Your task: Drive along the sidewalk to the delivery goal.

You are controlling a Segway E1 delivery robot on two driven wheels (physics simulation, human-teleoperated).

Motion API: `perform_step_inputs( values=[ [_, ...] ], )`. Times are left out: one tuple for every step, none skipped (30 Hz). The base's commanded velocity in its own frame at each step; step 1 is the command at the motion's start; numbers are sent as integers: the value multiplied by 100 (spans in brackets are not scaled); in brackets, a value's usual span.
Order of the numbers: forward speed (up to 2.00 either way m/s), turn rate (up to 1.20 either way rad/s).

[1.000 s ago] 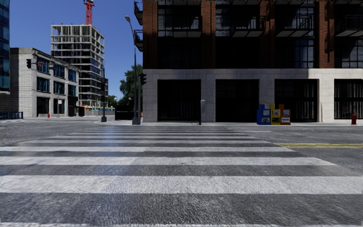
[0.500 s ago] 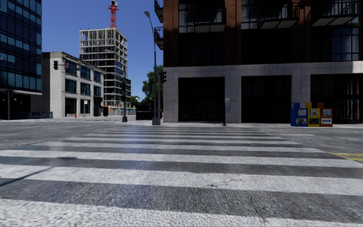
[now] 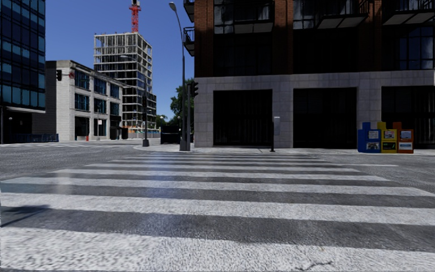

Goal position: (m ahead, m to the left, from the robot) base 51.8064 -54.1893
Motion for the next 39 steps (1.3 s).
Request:
perform_step_inputs(
  values=[
    [162,0],
    [162,0],
    [162,0],
    [163,0],
    [163,0],
    [163,0],
    [163,0],
    [163,0],
    [163,0],
    [163,0],
    [163,0],
    [163,0],
    [163,0],
    [163,0],
    [163,0],
    [163,0],
    [163,0],
    [163,0],
    [163,0],
    [163,0],
    [163,0],
    [163,0],
    [163,0],
    [163,0],
    [163,0],
    [163,0],
    [163,0],
    [163,0],
    [163,0],
    [163,0],
    [163,0],
    [163,0],
    [163,0],
    [163,0],
    [163,0],
    [163,0],
    [163,0],
    [163,0],
    [163,0]
  ],
)
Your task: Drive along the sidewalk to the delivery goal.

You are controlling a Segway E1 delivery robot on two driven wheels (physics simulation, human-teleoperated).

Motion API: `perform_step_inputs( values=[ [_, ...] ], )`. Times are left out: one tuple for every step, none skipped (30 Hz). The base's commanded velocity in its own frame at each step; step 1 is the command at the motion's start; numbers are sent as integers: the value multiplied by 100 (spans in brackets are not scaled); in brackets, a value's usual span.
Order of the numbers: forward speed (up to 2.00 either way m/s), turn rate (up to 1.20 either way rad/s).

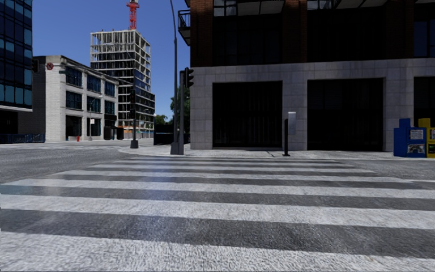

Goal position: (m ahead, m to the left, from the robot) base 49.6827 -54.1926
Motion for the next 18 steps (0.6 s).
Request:
perform_step_inputs(
  values=[
    [163,0],
    [163,0],
    [164,0],
    [164,0],
    [164,0],
    [164,0],
    [164,0],
    [164,0],
    [164,0],
    [164,0],
    [164,0],
    [164,0],
    [164,0],
    [169,0],
    [172,0],
    [173,0],
    [174,0],
    [174,0]
  ],
)
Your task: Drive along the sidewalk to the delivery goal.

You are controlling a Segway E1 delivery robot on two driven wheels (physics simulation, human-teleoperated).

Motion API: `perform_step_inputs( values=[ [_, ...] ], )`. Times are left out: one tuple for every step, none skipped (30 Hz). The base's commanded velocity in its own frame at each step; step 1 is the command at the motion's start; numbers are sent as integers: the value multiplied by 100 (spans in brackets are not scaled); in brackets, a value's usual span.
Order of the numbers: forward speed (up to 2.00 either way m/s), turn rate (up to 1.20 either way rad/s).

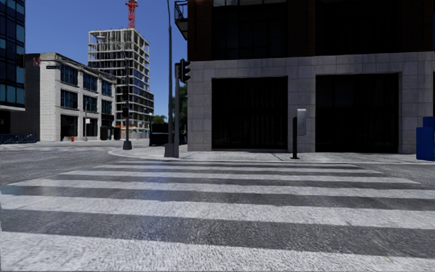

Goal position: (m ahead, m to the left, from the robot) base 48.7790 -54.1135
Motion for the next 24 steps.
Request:
perform_step_inputs(
  values=[
    [174,0],
    [174,0],
    [175,0],
    [175,0],
    [175,0],
    [175,0],
    [178,0],
    [187,0],
    [200,0],
    [200,0],
    [200,0],
    [200,0],
    [200,0],
    [200,0],
    [200,0],
    [200,0],
    [200,0],
    [200,0],
    [200,0],
    [200,-31],
    [199,-82],
    [196,-101],
    [195,-106],
    [195,-103]
  ],
)
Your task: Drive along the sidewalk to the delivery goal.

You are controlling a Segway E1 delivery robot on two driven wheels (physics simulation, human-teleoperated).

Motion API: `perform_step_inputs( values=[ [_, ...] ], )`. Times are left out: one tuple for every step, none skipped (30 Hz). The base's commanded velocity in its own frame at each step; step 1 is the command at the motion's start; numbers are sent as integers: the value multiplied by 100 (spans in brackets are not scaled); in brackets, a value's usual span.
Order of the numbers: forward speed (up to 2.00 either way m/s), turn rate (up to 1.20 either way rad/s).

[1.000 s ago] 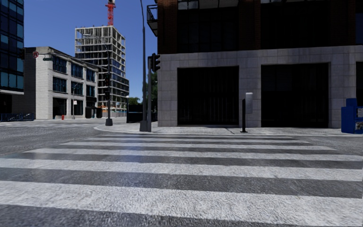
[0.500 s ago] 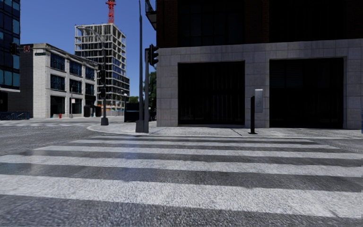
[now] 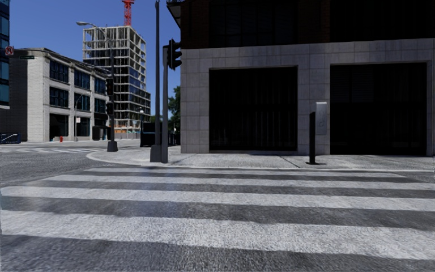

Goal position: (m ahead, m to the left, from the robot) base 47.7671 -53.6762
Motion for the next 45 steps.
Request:
perform_step_inputs(
  values=[
    [195,-103],
    [195,-31],
    [195,-10],
    [195,-2],
    [195,0],
    [195,0],
    [195,0],
    [195,0],
    [195,0],
    [195,0],
    [195,0],
    [195,0],
    [195,0],
    [194,0],
    [194,0],
    [194,0],
    [194,0],
    [193,-38],
    [191,-91],
    [187,-120],
    [187,-120],
    [181,-120],
    [178,-54],
    [175,-11],
    [174,-6],
    [174,-6],
    [174,-4],
    [173,-4],
    [173,-3],
    [173,-3],
    [173,-3],
    [173,-3],
    [173,-3],
    [173,-3],
    [173,-3],
    [173,-3],
    [173,-3],
    [173,-3],
    [173,-3],
    [171,-3],
    [160,-4],
    [158,-6],
    [154,-35],
    [152,-53],
    [152,-53]
  ],
)
